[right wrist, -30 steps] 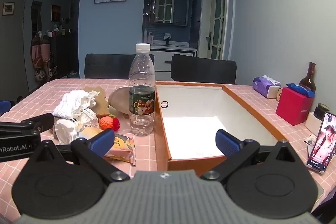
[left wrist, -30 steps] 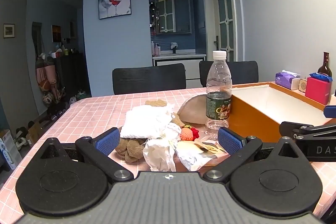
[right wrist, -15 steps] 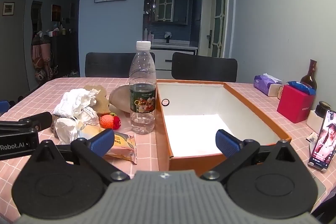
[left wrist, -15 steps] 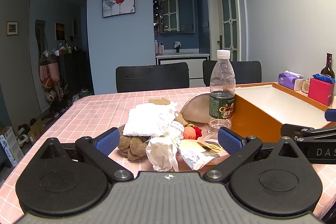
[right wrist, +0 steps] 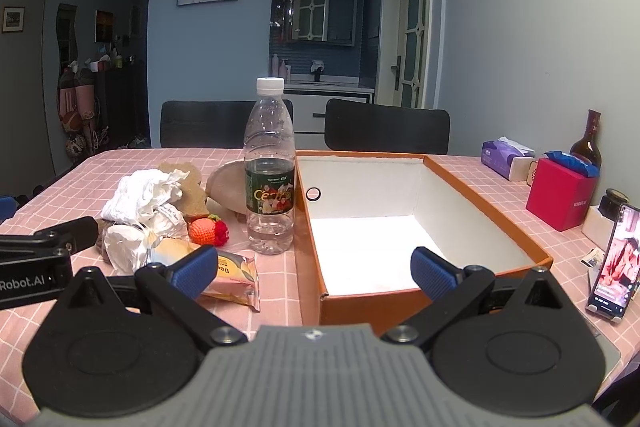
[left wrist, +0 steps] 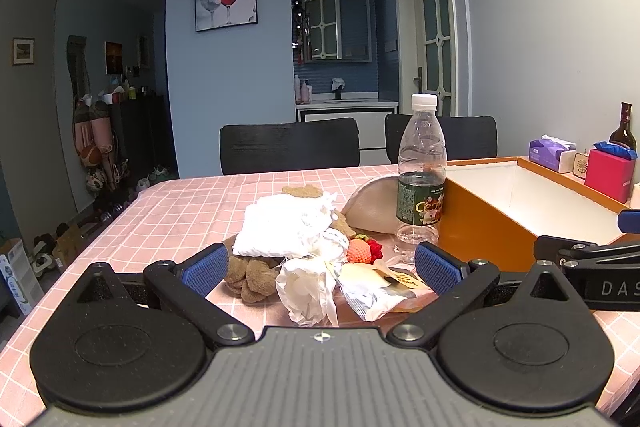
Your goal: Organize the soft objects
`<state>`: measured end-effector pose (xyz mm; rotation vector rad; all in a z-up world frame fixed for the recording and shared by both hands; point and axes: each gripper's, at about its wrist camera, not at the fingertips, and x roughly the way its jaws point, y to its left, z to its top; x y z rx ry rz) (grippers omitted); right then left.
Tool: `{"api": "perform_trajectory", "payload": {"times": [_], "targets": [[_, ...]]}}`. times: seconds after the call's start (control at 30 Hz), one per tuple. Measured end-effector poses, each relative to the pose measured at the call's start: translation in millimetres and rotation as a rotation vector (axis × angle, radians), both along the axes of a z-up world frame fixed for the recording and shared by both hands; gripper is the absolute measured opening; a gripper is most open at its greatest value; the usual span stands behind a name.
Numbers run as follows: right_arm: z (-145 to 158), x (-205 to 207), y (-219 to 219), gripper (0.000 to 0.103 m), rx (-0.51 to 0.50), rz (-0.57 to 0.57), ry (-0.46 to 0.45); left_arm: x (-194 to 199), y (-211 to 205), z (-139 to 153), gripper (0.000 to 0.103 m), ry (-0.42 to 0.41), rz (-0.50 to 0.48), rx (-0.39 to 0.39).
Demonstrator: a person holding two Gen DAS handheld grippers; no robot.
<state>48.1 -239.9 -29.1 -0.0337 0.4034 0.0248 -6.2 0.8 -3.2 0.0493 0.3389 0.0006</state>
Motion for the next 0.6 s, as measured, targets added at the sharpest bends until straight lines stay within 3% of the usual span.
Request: {"api": "perform_trajectory", "payload": {"times": [0.6], "targets": [[-1.4, 0.1, 0.3, 0.100, 0.005, 0.005, 0.011, 2.6, 3.9, -2.0, 0.103, 0.034, -0.008, -0.048]]}}
